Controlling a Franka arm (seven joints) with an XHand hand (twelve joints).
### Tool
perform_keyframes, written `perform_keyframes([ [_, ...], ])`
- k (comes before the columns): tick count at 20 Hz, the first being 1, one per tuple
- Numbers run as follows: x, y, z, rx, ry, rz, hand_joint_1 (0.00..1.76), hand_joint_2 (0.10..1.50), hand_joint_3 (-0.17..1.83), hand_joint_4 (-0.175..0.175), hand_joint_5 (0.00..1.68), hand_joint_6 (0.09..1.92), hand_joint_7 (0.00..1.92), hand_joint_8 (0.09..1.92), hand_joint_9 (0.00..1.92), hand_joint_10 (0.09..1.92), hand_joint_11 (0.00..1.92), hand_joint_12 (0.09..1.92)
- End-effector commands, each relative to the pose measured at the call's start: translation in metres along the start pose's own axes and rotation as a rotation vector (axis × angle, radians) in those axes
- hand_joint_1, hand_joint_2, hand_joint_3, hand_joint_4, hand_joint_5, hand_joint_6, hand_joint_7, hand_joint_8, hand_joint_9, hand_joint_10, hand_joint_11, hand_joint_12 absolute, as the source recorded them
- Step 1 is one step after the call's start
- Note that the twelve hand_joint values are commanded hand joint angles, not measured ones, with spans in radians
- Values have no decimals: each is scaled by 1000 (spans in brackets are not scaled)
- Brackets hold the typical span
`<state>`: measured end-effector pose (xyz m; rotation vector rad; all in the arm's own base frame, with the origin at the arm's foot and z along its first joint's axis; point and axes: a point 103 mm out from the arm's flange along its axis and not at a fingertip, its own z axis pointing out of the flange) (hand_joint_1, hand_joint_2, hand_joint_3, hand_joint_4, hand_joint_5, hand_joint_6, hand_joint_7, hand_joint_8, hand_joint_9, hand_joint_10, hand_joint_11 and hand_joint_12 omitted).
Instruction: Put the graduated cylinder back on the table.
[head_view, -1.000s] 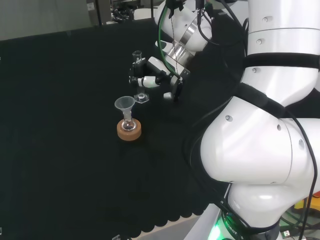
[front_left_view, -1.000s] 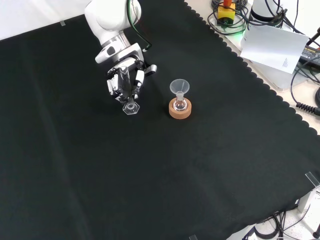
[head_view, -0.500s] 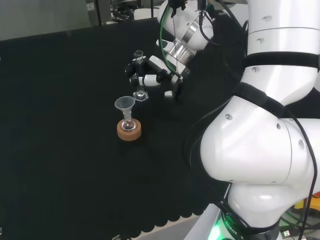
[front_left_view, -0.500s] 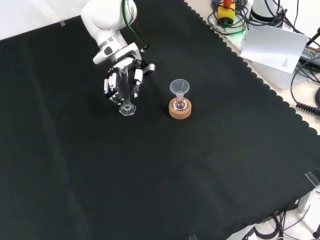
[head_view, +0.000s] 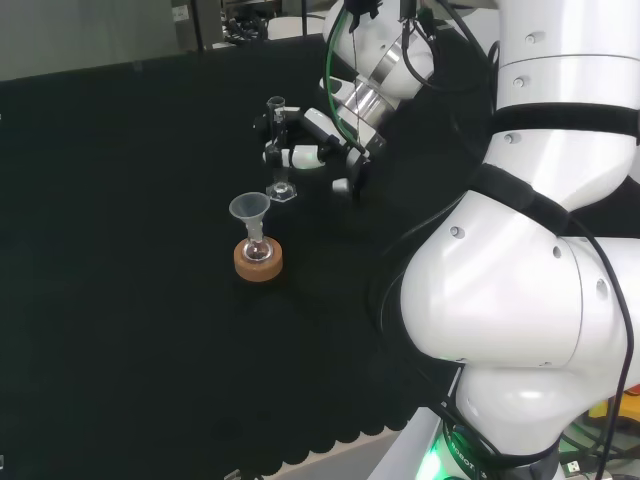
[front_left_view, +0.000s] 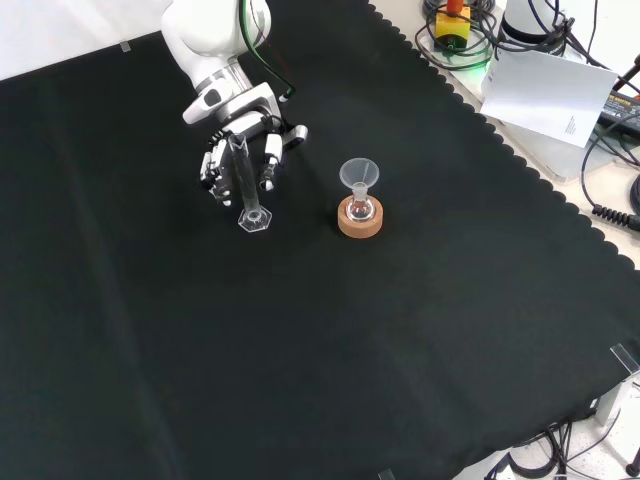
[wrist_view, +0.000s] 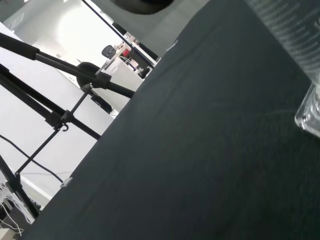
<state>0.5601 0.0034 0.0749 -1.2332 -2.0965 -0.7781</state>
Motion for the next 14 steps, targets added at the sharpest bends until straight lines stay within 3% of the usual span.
perform_keyframes([
  [1, 2, 2, -14, -20, -11, 5, 865, 959, -175, -30, 501, 509, 660, 495, 992, 87, 568, 1242],
  [14, 38, -23, -71, -49, -144, 13, 806, 921, -175, -30, 429, 270, 409, 580, 790, 87, 352, 1345],
])
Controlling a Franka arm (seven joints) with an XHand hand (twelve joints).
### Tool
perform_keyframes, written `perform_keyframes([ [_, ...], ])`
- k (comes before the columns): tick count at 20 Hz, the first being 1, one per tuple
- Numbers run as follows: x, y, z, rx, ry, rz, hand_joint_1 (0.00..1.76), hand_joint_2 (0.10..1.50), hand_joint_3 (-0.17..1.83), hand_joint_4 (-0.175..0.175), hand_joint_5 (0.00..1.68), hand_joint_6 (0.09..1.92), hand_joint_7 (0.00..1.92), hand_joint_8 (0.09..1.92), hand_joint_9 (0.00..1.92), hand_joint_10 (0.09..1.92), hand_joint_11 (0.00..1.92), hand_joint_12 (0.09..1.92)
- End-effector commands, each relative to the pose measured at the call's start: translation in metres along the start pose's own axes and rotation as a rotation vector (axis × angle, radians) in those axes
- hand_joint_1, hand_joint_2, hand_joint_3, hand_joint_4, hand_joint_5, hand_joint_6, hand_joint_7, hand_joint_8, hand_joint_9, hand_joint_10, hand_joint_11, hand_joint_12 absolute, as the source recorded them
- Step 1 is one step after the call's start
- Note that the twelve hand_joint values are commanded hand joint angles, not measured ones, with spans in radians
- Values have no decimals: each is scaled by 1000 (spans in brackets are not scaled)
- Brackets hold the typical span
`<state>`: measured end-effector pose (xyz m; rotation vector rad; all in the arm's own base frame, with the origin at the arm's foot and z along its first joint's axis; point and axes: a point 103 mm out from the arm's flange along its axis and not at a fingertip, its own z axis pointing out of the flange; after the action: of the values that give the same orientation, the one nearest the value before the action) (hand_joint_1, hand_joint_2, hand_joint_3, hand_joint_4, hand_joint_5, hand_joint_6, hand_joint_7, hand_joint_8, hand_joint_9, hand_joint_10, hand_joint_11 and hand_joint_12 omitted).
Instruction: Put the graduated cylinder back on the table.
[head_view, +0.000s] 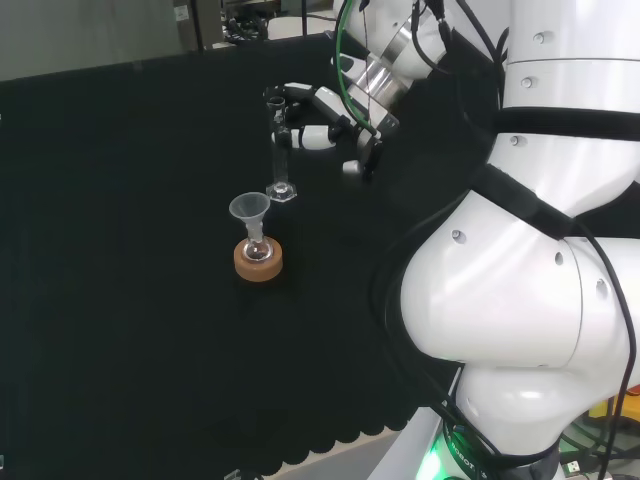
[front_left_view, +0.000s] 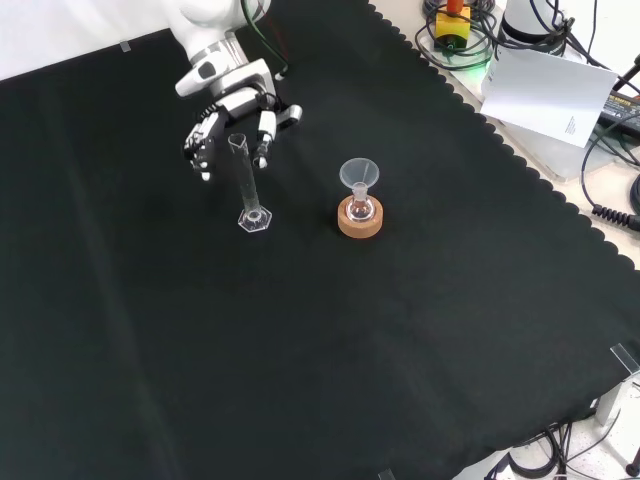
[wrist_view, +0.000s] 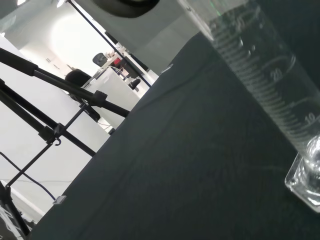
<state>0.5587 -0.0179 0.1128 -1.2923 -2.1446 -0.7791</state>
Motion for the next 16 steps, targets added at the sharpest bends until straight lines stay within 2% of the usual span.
perform_keyframes([
  [1, 25, -22, -39, -28, -90, 12, 804, 920, -175, -30, 427, 261, 402, 580, 782, 87, 345, 1347],
  [16, 109, -86, -113, -76, -331, 59, 794, 924, -175, -32, 434, 162, 332, 594, 718, 87, 261, 1372],
])
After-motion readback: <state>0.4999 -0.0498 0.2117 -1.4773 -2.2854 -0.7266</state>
